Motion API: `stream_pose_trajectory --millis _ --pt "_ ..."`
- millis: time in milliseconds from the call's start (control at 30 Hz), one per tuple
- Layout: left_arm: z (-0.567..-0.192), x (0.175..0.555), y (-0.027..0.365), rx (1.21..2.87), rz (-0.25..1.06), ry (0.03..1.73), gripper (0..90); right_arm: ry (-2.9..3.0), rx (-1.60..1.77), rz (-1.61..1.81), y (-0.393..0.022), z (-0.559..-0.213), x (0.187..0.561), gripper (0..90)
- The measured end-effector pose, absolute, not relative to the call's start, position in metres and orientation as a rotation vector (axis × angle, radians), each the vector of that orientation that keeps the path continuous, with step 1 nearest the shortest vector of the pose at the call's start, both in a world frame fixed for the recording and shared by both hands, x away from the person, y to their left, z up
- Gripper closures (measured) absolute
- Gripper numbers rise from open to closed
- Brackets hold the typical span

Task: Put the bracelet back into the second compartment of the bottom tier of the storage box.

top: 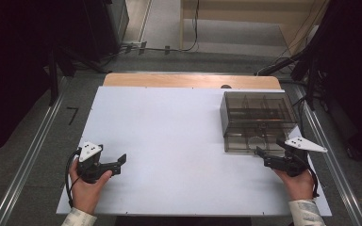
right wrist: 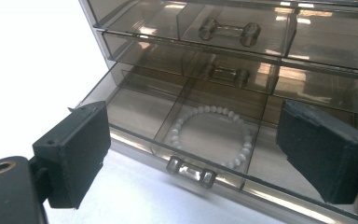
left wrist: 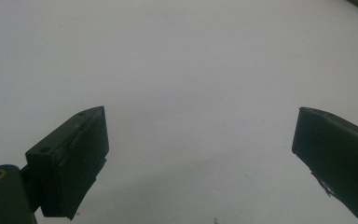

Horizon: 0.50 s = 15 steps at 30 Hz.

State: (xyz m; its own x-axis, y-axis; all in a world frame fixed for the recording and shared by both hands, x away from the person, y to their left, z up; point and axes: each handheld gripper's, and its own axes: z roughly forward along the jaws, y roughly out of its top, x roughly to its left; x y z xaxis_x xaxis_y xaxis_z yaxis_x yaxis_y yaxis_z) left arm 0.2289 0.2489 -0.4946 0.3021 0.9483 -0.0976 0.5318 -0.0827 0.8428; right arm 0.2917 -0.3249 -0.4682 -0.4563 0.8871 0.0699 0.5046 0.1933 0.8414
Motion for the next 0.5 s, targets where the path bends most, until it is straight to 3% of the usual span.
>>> stream_pose_trajectory --millis 500 --pt "-0.4945 0.2287 0.2491 1.736 0.629 1.344 4.4 2.049 1.290 1.195 -0.3264 -0.4667 0.2839 8.7"
